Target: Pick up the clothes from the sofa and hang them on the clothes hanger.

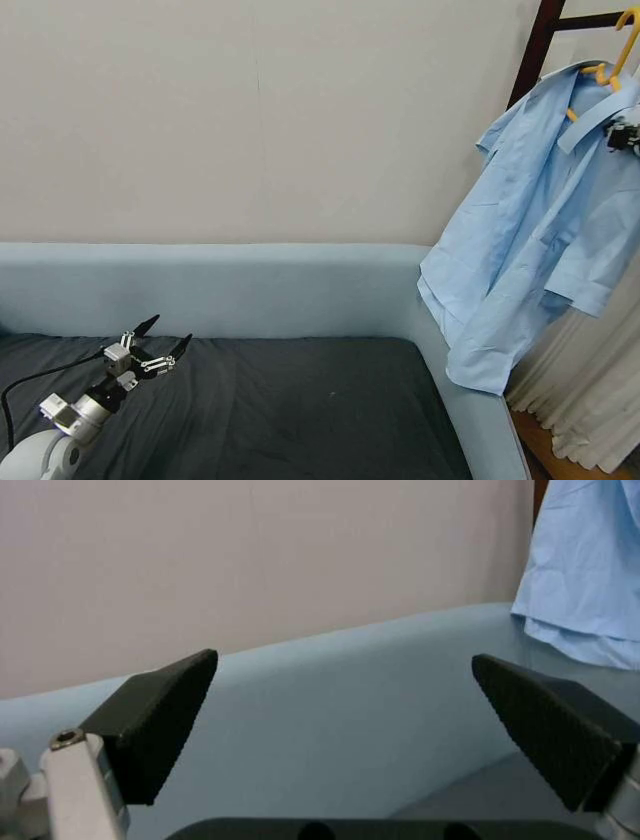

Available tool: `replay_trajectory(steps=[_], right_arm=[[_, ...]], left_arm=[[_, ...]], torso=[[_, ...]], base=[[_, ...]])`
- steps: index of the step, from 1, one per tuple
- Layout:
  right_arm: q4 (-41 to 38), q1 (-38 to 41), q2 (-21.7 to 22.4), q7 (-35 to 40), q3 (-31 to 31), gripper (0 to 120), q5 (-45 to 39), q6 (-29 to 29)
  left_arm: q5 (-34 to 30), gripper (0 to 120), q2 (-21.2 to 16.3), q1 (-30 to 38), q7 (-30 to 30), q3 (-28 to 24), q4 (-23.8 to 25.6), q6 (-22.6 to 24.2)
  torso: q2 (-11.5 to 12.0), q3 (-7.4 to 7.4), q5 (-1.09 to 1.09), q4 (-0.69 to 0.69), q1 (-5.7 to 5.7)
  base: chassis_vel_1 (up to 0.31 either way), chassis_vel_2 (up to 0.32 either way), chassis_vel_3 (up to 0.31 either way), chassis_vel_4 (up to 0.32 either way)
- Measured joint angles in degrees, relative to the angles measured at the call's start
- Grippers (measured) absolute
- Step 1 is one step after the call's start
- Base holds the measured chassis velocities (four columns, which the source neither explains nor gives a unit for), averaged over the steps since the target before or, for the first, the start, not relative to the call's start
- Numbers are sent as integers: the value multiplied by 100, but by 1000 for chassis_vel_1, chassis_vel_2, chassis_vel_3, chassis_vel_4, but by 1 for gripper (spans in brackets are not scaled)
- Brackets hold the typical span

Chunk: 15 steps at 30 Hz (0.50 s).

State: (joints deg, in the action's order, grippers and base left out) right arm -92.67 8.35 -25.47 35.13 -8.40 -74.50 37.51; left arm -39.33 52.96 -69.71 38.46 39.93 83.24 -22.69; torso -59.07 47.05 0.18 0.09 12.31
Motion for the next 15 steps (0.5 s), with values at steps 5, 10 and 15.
replay_trajectory(steps=[5, 10, 15], right_arm=[[679, 597, -571, -221, -472, 7, 590, -105], [1107, 1015, -1010, -275, -801, 7, 791, -104], [1505, 1310, -1327, -268, -1000, 7, 885, -23]], left_arm=[[-5, 100, -62, -79, -7, 137, -129, -15], [-34, 100, -116, -158, -9, 264, -168, -41], [-48, 100, -125, -194, -18, 313, -255, -150]], torso=[[0, 0, -3, -3, 0], [0, -1, -2, -1, 0], [0, -1, -3, -1, 0]], base=[[0, 0, 0, 0], [0, 0, 0, 0], [0, 0, 0, 0]])
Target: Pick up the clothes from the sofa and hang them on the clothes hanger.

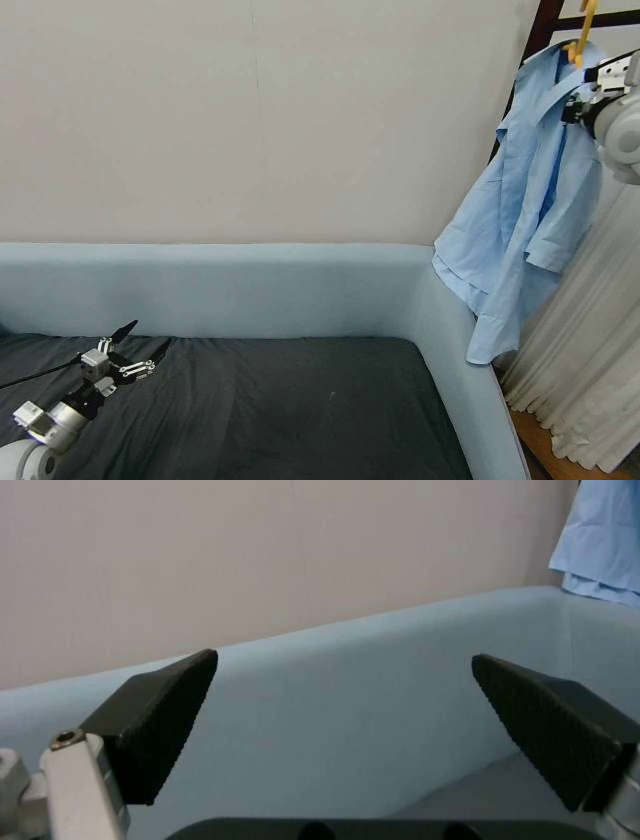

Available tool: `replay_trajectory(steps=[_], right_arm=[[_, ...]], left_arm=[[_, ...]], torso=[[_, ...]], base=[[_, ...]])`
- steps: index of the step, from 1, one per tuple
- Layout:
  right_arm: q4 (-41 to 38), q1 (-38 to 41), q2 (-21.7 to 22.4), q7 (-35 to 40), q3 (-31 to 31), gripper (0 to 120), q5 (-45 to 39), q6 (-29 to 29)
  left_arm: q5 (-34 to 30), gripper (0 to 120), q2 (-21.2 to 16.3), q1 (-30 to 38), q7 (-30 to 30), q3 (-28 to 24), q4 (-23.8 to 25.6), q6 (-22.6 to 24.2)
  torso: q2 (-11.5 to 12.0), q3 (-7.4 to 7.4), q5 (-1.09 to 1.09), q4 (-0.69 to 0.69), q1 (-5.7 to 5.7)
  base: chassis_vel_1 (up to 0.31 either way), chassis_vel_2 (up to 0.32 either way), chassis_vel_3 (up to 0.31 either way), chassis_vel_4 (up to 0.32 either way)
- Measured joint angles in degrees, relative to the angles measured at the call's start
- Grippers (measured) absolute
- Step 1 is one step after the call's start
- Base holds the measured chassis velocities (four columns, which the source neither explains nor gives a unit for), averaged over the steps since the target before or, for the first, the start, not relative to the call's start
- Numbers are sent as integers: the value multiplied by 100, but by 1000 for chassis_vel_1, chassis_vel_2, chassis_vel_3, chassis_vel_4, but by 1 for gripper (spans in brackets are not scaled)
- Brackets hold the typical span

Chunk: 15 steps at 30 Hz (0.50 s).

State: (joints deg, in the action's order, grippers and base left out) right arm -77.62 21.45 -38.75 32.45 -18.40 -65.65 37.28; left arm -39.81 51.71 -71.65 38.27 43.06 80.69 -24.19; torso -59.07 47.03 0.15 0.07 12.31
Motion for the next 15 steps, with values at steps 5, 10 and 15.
replay_trajectory(steps=[5, 10, 15], right_arm=[[293, 104, -182, 100, -47, 7, 52, 46], [557, 201, -321, 274, -49, 7, 35, 22], [718, 281, -393, 330, -45, 7, -16, -28]], left_arm=[[-4, 100, 15, -16, 13, 9, -122, -91], [-4, 100, 14, 65, 22, -26, -206, -107], [-3, 100, 22, 179, 20, -114, -246, -108]], torso=[[0, 0, 1, 0, 0], [0, 0, 1, 0, 0], [0, 0, 2, 0, 0]], base=[[0, 0, 0, 0], [0, 0, 0, 0], [0, 0, 0, 0]])
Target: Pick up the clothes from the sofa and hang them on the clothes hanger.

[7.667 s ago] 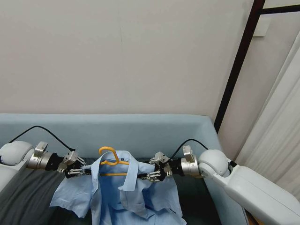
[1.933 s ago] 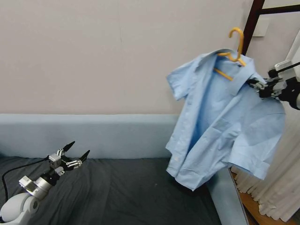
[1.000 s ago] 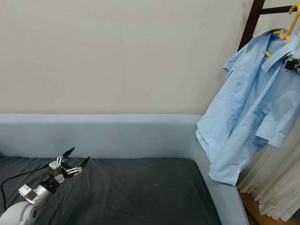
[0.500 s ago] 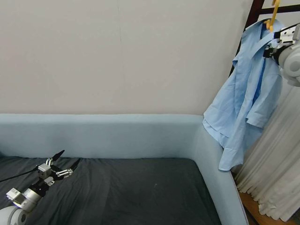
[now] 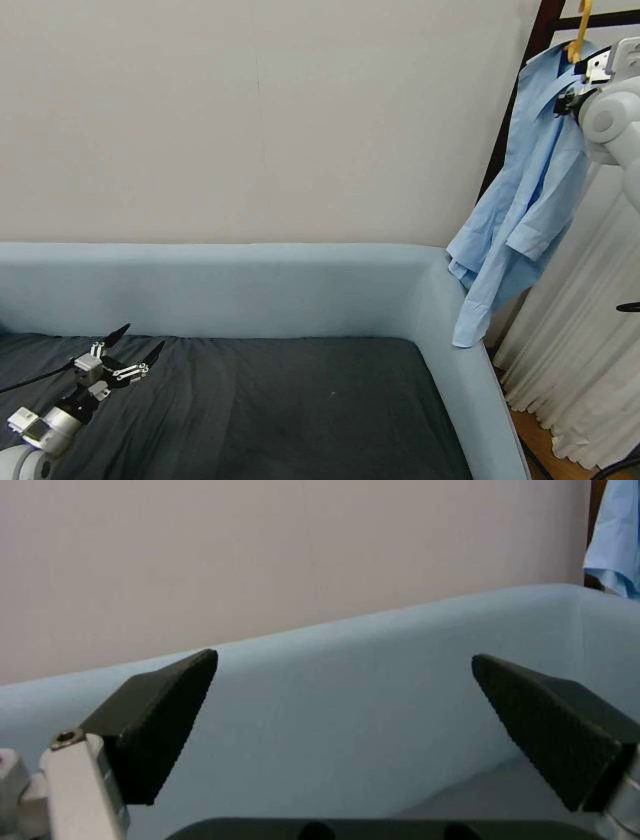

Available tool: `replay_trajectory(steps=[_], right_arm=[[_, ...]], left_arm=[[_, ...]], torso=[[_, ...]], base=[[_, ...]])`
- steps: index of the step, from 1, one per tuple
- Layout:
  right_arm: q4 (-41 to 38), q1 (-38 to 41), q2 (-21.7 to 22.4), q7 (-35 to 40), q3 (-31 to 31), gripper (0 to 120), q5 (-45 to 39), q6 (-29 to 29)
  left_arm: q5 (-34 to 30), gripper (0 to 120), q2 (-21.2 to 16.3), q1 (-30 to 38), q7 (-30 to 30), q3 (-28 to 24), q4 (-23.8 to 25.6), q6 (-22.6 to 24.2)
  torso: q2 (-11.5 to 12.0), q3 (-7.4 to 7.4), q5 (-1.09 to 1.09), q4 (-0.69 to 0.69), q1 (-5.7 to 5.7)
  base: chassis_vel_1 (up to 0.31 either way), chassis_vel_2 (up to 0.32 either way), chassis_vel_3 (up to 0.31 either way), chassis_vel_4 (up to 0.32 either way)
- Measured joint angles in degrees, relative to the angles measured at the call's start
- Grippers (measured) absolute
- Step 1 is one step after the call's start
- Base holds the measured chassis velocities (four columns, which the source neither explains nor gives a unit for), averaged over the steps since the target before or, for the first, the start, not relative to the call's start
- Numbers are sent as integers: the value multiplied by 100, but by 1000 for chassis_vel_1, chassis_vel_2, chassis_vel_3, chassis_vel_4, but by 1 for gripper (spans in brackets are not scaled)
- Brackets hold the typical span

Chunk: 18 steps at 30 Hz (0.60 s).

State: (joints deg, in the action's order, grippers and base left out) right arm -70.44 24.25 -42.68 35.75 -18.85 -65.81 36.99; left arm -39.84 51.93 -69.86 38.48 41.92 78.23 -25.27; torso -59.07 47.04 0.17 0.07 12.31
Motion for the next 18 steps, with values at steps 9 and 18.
replay_trajectory(steps=[9, 18], right_arm=[[423, 146, -145, -2, -17, 7, -209, -18], [695, 195, -242, -186, 34, 7, -33, -202]], left_arm=[[27, 100, 41, 73, -4, -80, -17, 6], [26, 100, 28, 42, -4, -59, -51, 3]], torso=[[-1, -1, 0, 0, 0], [-1, 0, 1, 0, 0]], base=[[0, 0, 0, 0], [0, 0, 0, 0]])
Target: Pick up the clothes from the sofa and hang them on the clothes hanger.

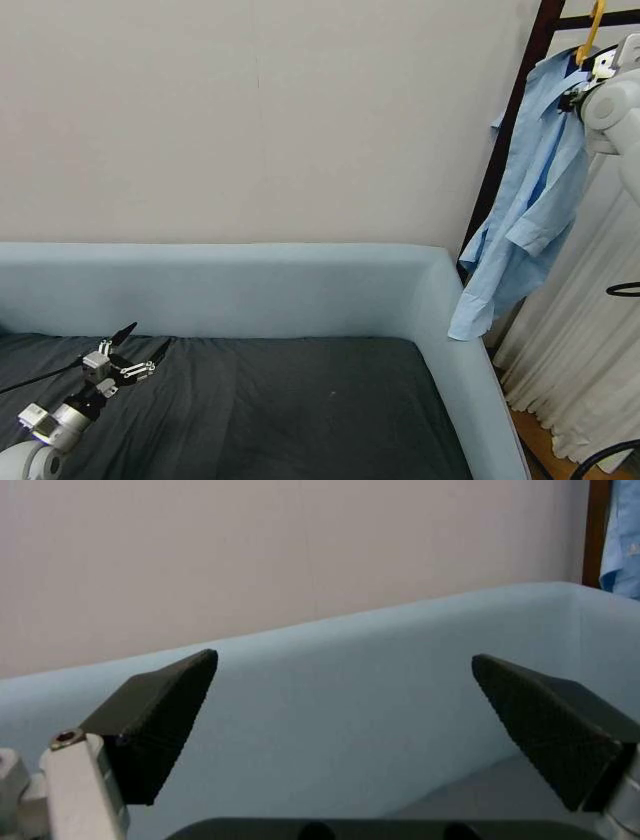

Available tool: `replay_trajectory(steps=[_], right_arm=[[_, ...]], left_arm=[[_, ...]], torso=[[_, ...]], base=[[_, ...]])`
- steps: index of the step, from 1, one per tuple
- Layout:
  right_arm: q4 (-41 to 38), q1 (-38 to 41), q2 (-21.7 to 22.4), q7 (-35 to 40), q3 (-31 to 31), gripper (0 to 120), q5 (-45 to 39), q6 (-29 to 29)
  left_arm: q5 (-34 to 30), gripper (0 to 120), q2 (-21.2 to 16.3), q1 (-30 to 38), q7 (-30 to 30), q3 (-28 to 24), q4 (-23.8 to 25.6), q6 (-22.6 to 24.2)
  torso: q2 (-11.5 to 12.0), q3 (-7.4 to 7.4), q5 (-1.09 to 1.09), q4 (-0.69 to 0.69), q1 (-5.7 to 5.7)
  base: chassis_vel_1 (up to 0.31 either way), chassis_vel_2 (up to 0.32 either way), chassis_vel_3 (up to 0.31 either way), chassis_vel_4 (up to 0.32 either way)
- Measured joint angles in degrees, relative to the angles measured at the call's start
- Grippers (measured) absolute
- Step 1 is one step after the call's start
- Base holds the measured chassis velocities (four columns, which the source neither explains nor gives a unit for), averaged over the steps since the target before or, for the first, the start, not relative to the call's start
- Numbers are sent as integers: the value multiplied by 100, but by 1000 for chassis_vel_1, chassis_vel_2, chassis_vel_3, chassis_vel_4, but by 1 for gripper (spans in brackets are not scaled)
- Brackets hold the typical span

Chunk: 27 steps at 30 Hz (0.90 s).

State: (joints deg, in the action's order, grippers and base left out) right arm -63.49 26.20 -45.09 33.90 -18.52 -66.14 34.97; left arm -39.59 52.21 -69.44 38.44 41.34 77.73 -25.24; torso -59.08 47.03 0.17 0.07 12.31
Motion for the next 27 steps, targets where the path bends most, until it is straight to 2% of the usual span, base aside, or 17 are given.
replay_trajectory(steps=[13, 27], right_arm=[[341, 237, -1, -4, -136, 7, 16, 42], [337, 101, 63, -2, -151, 7, -55, 199]], left_arm=[[-2, 100, 45, -35, 7, 15, 56, -27], [-4, 100, 52, -113, 13, 74, 102, -66]], torso=[[0, 0, 0, 0, 0], [0, 0, -1, 0, 0]], base=[[0, 0, 0, 0], [0, 0, 0, 0]])
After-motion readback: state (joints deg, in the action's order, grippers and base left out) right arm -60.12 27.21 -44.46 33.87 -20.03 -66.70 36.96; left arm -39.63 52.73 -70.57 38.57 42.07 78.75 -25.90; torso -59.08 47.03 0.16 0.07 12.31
